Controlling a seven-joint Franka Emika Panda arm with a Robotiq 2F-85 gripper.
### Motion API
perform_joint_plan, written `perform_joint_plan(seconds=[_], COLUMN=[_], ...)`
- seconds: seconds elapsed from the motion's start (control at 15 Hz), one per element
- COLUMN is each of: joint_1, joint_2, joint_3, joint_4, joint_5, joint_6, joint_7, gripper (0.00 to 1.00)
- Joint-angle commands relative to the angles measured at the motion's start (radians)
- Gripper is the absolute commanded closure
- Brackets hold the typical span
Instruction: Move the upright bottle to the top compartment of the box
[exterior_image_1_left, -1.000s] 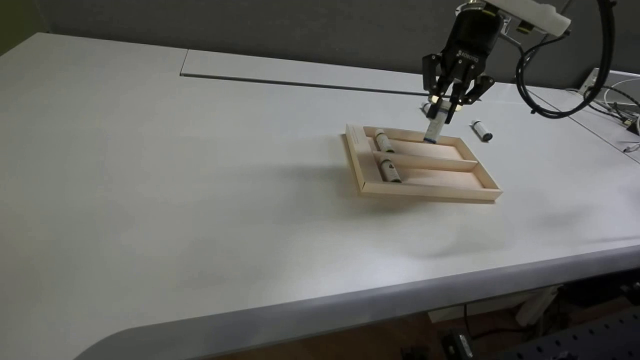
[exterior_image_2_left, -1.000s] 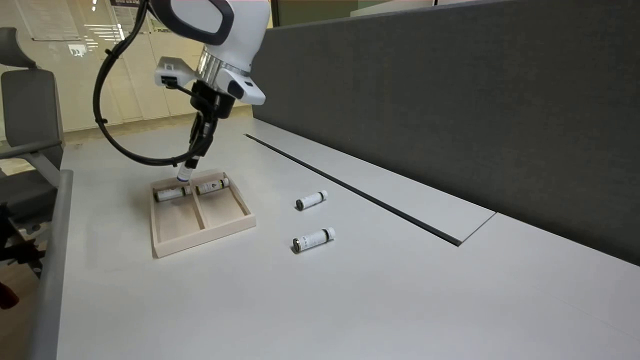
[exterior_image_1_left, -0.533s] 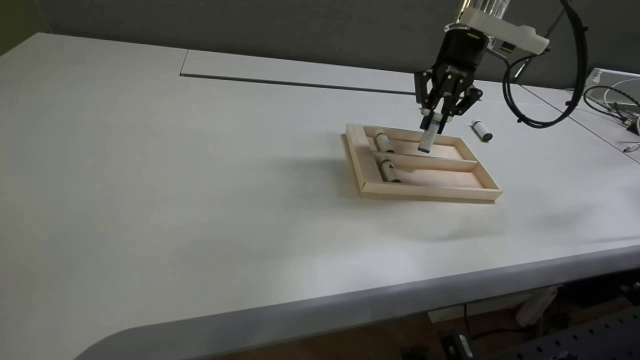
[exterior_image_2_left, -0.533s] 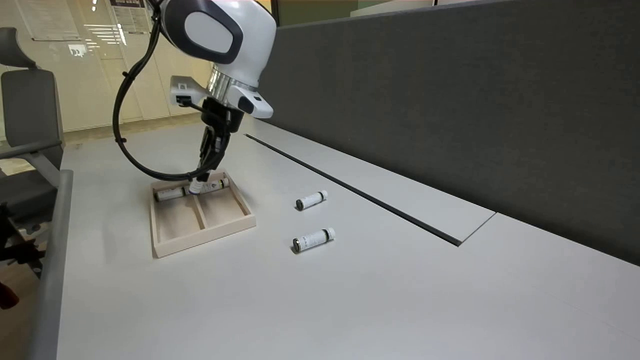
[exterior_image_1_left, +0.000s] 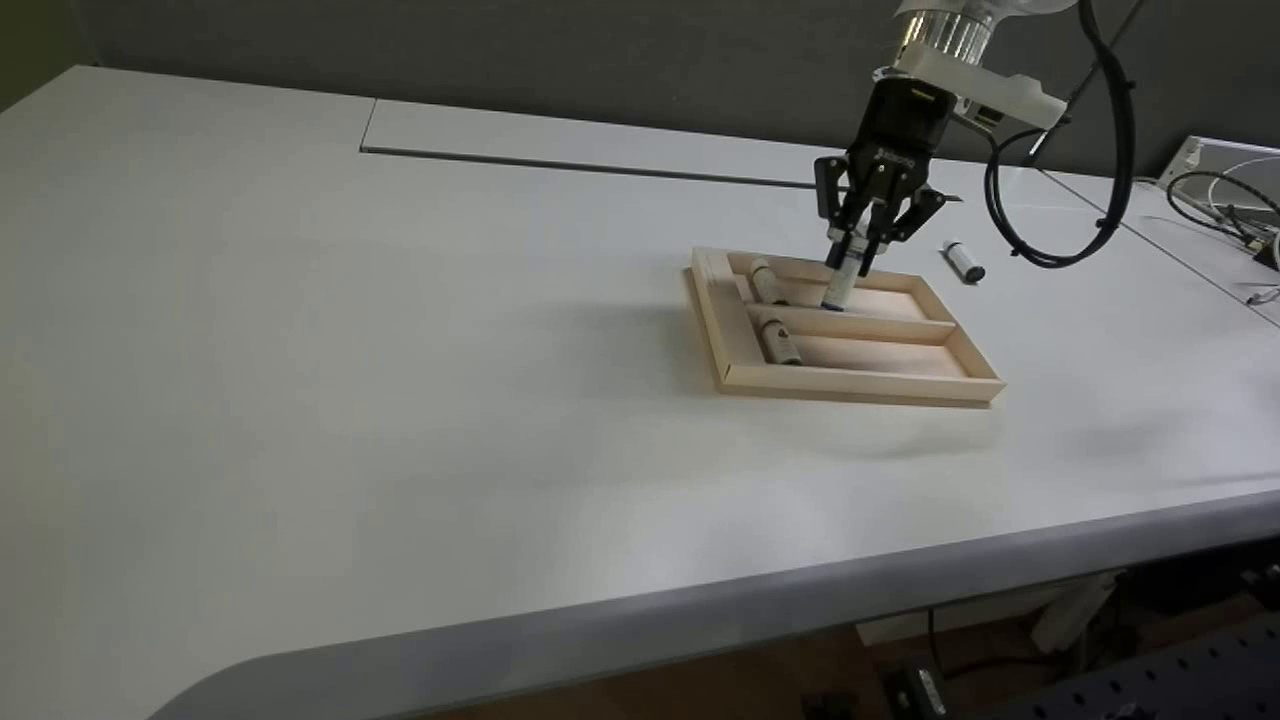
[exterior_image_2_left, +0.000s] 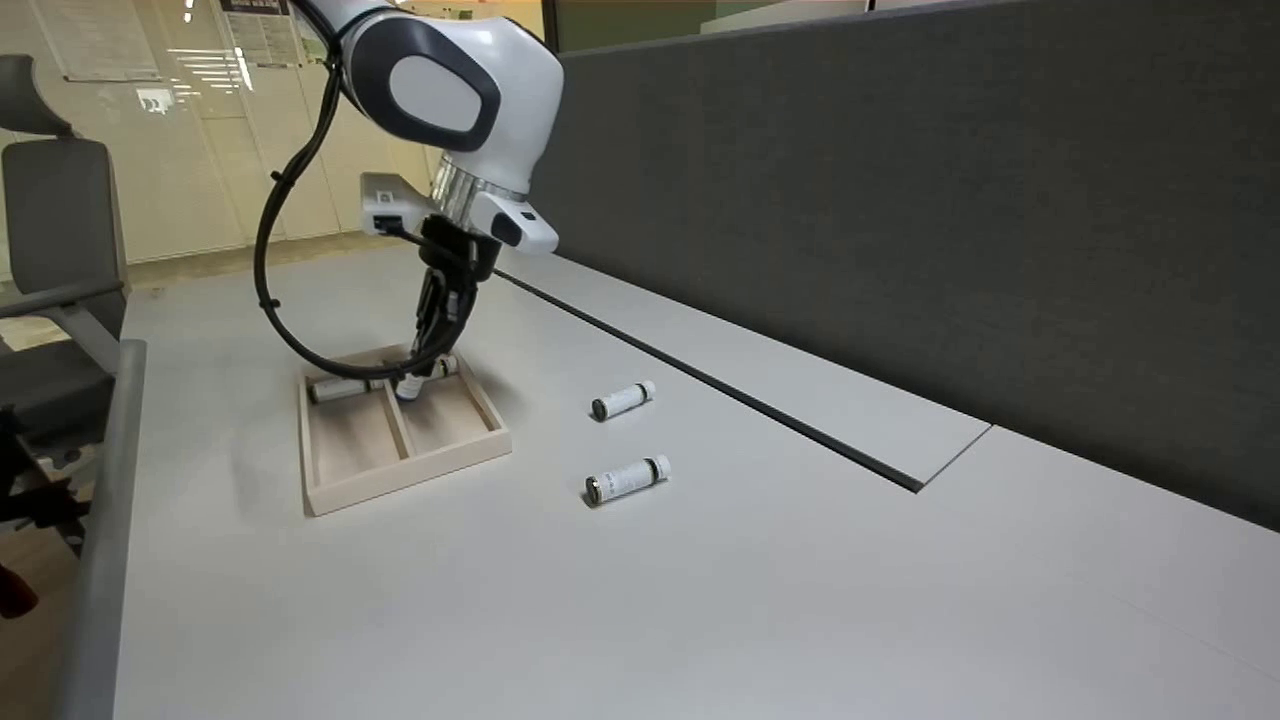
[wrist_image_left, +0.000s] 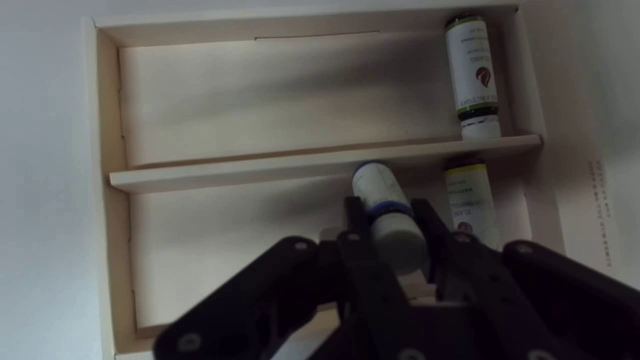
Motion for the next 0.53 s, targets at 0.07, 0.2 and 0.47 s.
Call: perform_joint_plan(seconds=[0.07,0.2,0.47], joint_1=[0.016,0.025,0.052], joint_2=[0.038,0.045,0.040], joint_3=[-0.006,-0.008,-0.017], joint_4=[0.036,0.035,0.018], joint_5=[-0.033,-0.052,-0.103], joint_6=[0.027,0.046,0.102], joint_7=[0.023,0.028,0.040], gripper=[0.93,0.93,0.33])
